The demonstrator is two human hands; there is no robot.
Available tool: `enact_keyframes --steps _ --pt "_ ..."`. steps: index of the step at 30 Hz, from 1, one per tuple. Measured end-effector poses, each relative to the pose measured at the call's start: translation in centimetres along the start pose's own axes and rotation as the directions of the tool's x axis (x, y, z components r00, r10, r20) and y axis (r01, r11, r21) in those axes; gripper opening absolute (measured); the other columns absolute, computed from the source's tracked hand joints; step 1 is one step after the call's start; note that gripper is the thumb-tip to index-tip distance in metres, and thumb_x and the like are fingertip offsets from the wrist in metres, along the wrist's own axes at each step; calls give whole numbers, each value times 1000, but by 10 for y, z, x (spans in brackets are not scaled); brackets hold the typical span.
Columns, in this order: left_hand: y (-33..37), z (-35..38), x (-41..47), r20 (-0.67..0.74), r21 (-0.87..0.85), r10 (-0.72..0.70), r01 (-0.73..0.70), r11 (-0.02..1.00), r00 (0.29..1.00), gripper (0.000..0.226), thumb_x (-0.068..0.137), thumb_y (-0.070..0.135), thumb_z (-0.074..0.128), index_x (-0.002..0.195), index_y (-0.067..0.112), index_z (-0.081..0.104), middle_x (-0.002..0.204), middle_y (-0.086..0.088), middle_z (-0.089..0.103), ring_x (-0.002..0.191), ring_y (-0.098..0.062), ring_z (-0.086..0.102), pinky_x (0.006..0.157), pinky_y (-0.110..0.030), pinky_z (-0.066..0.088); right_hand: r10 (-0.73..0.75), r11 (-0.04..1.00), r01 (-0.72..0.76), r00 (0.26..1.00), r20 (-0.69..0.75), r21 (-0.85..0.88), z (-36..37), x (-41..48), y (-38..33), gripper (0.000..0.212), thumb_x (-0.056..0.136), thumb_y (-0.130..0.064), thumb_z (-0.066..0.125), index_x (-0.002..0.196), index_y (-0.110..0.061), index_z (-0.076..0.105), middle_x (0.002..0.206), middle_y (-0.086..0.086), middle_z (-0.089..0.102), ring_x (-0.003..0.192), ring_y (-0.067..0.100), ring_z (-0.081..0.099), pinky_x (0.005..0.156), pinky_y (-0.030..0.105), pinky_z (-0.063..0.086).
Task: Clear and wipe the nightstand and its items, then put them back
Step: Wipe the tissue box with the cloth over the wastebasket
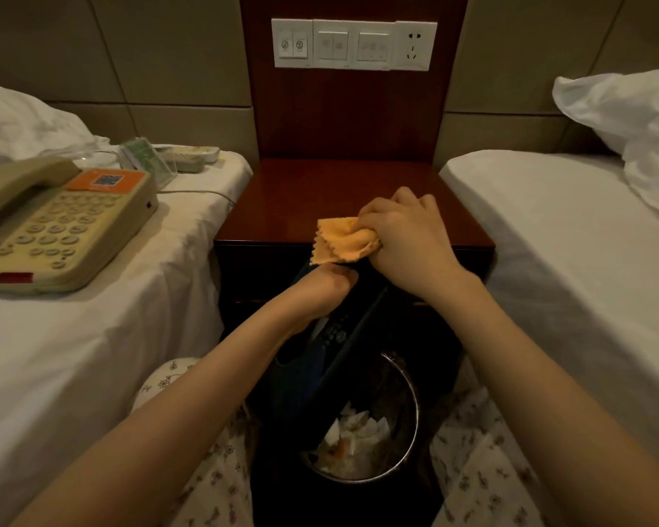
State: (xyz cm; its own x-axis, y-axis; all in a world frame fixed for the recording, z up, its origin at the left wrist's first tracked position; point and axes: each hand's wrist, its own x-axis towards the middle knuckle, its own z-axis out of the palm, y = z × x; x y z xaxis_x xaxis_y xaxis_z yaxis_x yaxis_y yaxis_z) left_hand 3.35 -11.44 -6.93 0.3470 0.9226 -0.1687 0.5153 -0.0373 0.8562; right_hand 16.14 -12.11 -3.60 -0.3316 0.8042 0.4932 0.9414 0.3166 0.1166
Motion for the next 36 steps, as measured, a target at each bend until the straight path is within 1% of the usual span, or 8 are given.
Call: enact_keyframes --steps 2,6,10,16,22,25,29,36 --pt "1 0 3 36 90 -29 26 996 999 32 101 17 34 71 16 44 62 2 32 51 -7 28 40 -14 25 41 996 -52 991 130 78 -9 5 9 18 88 -17 51 89 -25 66 103 -5 61 99 24 45 77 34 22" --pt "9 0 3 74 200 -35 20 980 997 37 102 22 35 130 4 51 72 4 43 61 -4 38 55 -17 29 172 897 -271 941 290 349 -17 11 30 41 87 -16 56 49 -24 44 56 -5 48 57 15 44 65 31 28" --pt "13 -6 -4 139 267 151 -184 946 979 31 101 18 35 92 7 63 89 -7 53 80 -18 50 68 -26 36 176 843 -378 866 467 384 -14 5 42 29 84 -11 59 56 -14 53 59 1 50 57 16 45 54 29 31" --pt "3 -11 -15 274 469 451 -527 709 849 43 100 24 37 62 6 46 55 -5 39 50 -19 35 53 -30 29 200 617 -558 794 575 555 -6 -14 53 18 85 -8 54 98 2 62 88 13 56 79 22 50 70 32 39" --pt "-7 -11 -21 415 650 513 -640 410 751 40 89 35 28 63 11 47 55 -2 47 47 -17 39 55 -35 35 73 586 -459 851 520 668 4 -25 36 18 92 -8 51 107 -5 62 63 -4 56 47 -4 53 45 10 38" --pt "-10 -2 -25 481 637 599 -724 263 641 39 91 32 31 60 15 45 49 5 38 39 -10 28 44 -27 27 -12 662 -251 939 345 707 15 -21 20 13 94 -13 53 99 -13 64 82 -2 64 77 16 58 67 27 43" --pt "-19 8 -32 536 626 721 -780 9 439 39 84 27 37 50 13 50 38 2 42 31 -13 27 40 -16 8 -81 772 -77 973 217 631 20 -5 8 33 92 -14 55 125 -15 59 125 4 54 116 19 49 97 35 40" --pt "-35 11 -35 640 592 683 -793 -146 352 36 81 29 38 51 16 53 37 0 44 30 -16 39 43 -16 16 -119 935 52 978 171 352 17 18 -12 46 95 -26 50 140 -27 42 149 -1 35 134 22 31 103 44 31"
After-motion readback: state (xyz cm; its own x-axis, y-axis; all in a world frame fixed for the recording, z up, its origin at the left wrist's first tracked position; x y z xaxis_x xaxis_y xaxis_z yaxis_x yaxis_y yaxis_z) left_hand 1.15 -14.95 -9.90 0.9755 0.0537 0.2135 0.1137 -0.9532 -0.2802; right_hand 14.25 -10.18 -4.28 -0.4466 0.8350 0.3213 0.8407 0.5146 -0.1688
